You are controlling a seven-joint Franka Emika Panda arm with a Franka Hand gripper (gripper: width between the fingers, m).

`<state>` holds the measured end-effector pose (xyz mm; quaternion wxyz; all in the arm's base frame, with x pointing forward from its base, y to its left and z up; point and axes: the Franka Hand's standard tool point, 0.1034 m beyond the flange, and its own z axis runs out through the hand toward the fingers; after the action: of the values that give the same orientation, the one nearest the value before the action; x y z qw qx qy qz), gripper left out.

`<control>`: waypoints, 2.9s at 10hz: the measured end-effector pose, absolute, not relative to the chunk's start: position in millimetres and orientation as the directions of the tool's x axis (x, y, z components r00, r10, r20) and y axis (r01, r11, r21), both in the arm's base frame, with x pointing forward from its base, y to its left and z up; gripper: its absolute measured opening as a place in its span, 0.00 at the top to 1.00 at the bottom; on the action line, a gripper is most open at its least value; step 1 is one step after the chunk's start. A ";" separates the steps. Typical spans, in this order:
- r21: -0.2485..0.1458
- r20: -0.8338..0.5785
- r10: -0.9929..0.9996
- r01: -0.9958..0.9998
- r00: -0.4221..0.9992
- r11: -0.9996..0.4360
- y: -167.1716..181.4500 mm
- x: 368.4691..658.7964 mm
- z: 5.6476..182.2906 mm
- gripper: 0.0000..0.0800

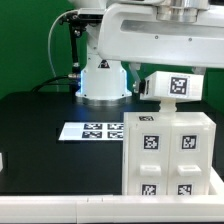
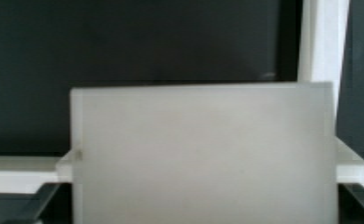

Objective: Assemble cabinet

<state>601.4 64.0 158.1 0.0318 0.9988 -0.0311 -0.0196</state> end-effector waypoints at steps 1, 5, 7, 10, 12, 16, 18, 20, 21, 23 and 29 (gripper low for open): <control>0.060 -0.044 -0.097 -0.095 0.994 -0.994 65.9 600.0 155.0 0.30; 0.059 -0.071 -0.156 -0.152 0.985 -0.987 66.4 596.6 152.5 0.30; 0.059 -0.071 -0.156 -0.152 0.985 -0.987 66.3 596.5 152.4 0.30; 0.041 -0.098 -0.204 -0.201 0.974 -0.979 56.0 596.8 153.1 0.30; 0.005 -0.134 -0.273 -0.275 0.953 -0.962 46.0 597.1 153.2 0.30; -0.002 -0.158 -0.390 -0.396 0.907 -0.918 45.2 594.8 150.2 0.30; 0.004 -0.166 -0.403 -0.408 0.900 -0.913 45.9 594.1 150.3 0.30; 0.004 -0.163 -0.403 -0.408 0.900 -0.913 45.7 594.4 150.1 0.30; 0.004 -0.163 -0.403 -0.408 0.900 -0.913 45.7 594.4 150.1 0.30; 0.004 -0.163 -0.403 -0.408 0.900 -0.913 45.5 594.6 150.2 0.23; -0.014 -0.130 -0.411 -0.416 0.902 -0.909 23.1 614.6 170.3 0.00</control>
Offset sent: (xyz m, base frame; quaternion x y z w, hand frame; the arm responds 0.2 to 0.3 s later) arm 0.0000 0.0000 0.0000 0.0000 0.0000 0.0000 1.0000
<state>614.6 23.1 170.3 -0.0209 0.9751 -0.2120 -0.0623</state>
